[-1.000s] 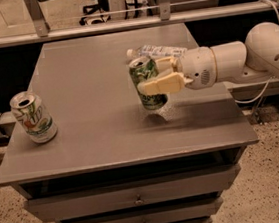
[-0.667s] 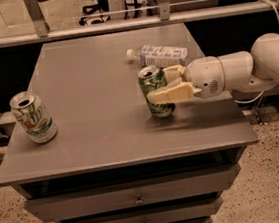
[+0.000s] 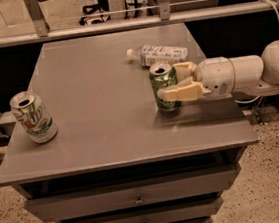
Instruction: Place green can upright
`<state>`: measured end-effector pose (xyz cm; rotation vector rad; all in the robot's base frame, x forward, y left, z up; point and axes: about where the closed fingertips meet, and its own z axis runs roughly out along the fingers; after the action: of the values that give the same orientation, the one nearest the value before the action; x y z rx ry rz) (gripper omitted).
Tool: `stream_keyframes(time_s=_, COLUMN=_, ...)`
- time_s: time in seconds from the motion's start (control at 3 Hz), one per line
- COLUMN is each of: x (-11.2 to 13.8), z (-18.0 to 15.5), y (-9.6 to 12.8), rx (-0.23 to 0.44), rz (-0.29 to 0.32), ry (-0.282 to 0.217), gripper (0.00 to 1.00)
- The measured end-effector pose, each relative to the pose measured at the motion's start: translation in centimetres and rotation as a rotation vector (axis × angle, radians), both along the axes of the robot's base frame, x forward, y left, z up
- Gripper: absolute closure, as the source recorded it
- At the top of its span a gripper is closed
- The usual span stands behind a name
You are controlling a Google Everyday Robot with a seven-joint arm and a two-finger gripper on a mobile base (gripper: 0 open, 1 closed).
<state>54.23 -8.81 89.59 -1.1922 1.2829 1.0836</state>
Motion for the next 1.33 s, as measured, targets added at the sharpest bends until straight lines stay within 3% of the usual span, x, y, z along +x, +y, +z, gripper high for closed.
stream_keyframes(time_s=0.33, x=0.0, z=-0.2, y=-0.4, rx=0.019, rz=0.002, ry=-0.032, gripper=0.52)
stream_keyframes(time_s=0.67, x=0.3, z=-1.1, y=-0.7, rx=0.041, rz=-0.005, ry=-0.037, gripper=0.3)
stream_keyframes(time_s=1.0, x=0.9, z=-2.1, y=-1.5, rx=0.045, rz=-0.023, ry=-0.03, gripper=0.01)
stream_keyframes(time_s=1.33, x=1.1, z=-2.0, y=-2.6, rx=0.024, rz=-0.042, ry=-0.016, gripper=0.0)
